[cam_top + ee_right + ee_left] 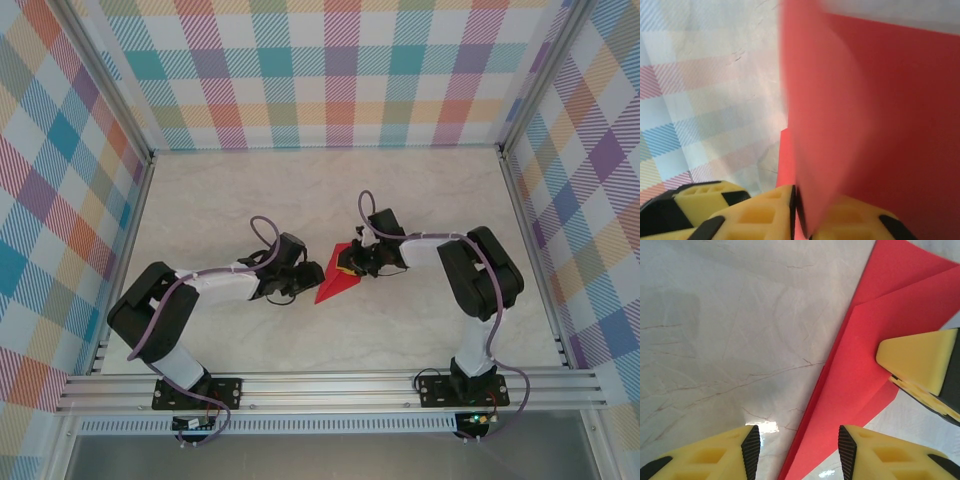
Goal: Fold a paper plane with a square sheet of paper (pick it up from the middle)
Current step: Turn over the paper at the center of the table.
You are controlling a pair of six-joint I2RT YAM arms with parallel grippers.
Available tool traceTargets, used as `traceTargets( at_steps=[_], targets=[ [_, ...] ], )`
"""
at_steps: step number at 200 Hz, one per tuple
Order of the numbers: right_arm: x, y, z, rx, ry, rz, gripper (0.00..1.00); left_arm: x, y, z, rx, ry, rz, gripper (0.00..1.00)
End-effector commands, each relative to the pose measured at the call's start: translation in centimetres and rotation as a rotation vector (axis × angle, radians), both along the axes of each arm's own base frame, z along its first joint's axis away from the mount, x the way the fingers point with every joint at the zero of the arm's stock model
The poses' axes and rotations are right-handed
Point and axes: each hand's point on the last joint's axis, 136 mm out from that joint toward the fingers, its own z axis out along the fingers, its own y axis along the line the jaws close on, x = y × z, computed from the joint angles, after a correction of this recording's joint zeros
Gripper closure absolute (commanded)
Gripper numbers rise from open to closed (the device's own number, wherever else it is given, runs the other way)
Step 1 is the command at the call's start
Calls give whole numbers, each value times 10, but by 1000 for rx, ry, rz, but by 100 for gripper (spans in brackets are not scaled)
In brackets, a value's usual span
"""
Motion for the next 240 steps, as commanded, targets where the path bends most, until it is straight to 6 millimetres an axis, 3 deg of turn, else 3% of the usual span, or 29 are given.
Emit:
traceTargets(
  at_steps=[1,40,76,131,156,207,240],
  targets=[
    [12,18,35,106,-102,46,91,1,7,6,-68,15,6,49],
    [14,26,91,241,-220,127,94,3,23,34,-188,-9,16,30],
    [11,27,129,373,-242,195,94,3,23,79,-384,-74,-24,12],
    [2,33,173,480,-265,263,93,2,6,113,-579,-134,-79,3],
    [0,35,182,513,-251,280,93,4,1,129,-647,-180,-104,7],
    [-6,36,190,552,-231,310,92,7,-1,150,-694,-288,-134,39],
    [-10,35,188,558,-212,325,92,11,-3,155,-721,-332,-126,50]
  ],
)
